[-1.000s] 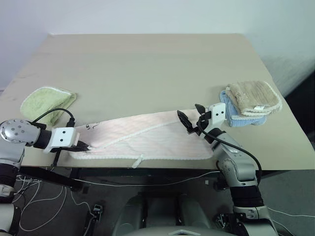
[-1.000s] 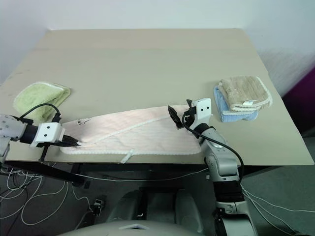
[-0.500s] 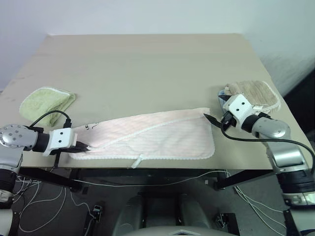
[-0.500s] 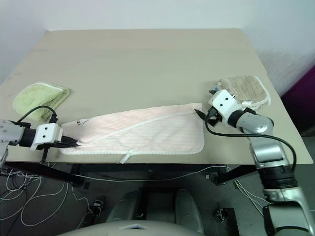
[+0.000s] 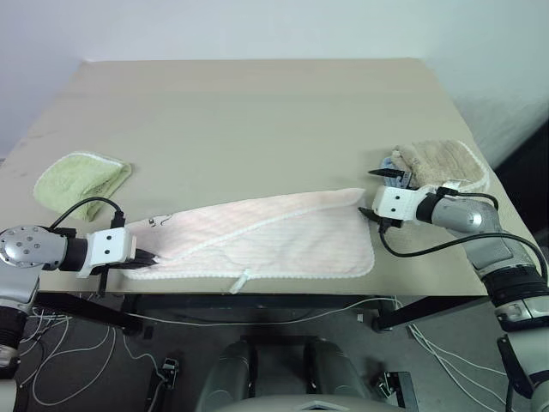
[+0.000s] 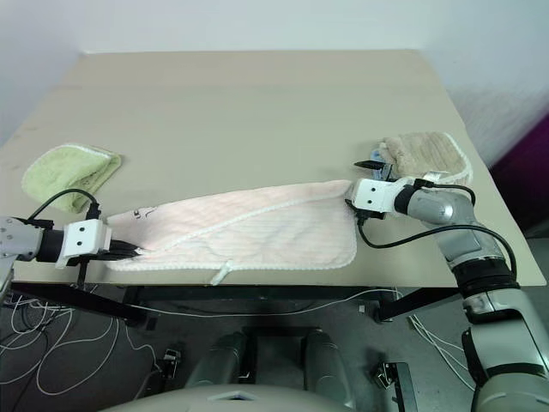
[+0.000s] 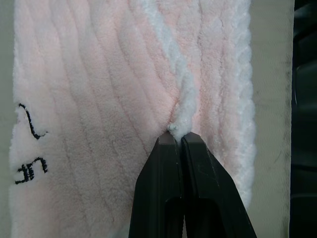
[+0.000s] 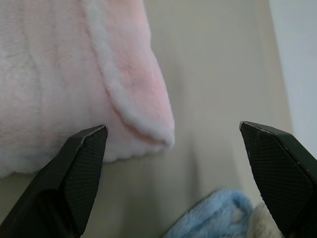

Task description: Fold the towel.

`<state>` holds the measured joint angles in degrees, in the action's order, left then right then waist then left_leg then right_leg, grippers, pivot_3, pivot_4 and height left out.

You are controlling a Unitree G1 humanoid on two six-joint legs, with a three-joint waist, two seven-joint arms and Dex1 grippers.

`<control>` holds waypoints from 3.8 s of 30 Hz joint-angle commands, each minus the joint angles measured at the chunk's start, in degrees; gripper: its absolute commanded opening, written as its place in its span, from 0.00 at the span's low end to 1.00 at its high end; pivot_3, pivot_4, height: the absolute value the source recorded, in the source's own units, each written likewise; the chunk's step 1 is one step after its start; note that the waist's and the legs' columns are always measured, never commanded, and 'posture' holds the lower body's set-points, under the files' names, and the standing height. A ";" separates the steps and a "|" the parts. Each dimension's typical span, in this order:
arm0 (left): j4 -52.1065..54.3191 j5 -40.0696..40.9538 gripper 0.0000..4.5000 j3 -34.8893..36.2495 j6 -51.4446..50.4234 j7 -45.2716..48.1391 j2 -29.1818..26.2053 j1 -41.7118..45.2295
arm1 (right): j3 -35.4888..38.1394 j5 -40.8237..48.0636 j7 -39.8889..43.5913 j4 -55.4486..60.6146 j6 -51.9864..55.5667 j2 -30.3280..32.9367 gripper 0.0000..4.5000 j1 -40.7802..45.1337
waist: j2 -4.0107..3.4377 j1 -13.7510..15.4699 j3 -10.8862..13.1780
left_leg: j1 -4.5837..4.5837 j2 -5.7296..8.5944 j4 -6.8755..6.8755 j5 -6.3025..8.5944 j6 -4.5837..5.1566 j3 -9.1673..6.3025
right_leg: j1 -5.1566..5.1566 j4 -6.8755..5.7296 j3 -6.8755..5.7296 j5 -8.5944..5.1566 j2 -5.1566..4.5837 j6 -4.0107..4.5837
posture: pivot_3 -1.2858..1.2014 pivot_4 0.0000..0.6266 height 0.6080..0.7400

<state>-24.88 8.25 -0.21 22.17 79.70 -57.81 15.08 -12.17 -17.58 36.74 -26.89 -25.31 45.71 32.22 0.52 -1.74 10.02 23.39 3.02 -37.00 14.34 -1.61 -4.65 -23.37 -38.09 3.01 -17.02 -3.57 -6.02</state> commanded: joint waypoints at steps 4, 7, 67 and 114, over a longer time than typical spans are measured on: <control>1.88 1.15 0.01 1.08 -0.29 -0.48 -0.03 -0.58 | -0.45 -3.91 -4.96 -0.32 -4.94 -0.90 1.00 1.91 | 0.00 -0.21 0.00 | 0.00 0.00 0.00 0.00 0.00 0.00 | 0.00 0.00 0.00 0.00 0.01 0.00 | 0.52 0.24 1.00; 1.98 1.01 0.01 0.83 -0.13 -0.44 0.07 -0.74 | -1.11 -5.24 -5.84 -0.52 -6.26 -1.24 1.00 1.48 | 0.00 -0.29 0.00 | 0.00 0.00 0.00 0.00 0.00 0.00 | 0.00 -0.01 0.00 0.00 0.01 0.00 | 0.52 0.24 1.00; -11.25 12.54 0.00 19.06 -19.30 -27.07 5.65 33.44 | 8.44 12.09 9.99 -12.57 -1.88 4.80 0.01 30.39 | 0.03 -0.91 0.07 | 0.12 0.05 -0.06 -0.02 -0.03 0.00 | -0.13 -0.03 0.01 0.00 -0.02 -0.01 | 0.52 0.24 1.00; -10.73 2.35 0.00 11.42 -18.11 -19.69 4.44 12.62 | 3.09 20.19 28.77 1.78 22.82 2.86 0.01 10.06 | 0.00 0.76 0.07 | 0.08 0.06 -0.13 0.04 0.02 0.03 | -0.07 -0.02 0.00 0.02 -0.12 -0.02 | 0.52 0.24 1.00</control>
<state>-33.31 12.31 10.95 1.91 61.47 -52.57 26.56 -9.91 4.49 66.72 -22.07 0.04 48.04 40.31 0.52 -0.98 10.10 23.47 3.09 -37.12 14.37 -1.58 -4.63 -23.45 -38.11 3.01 -17.00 -3.69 -6.04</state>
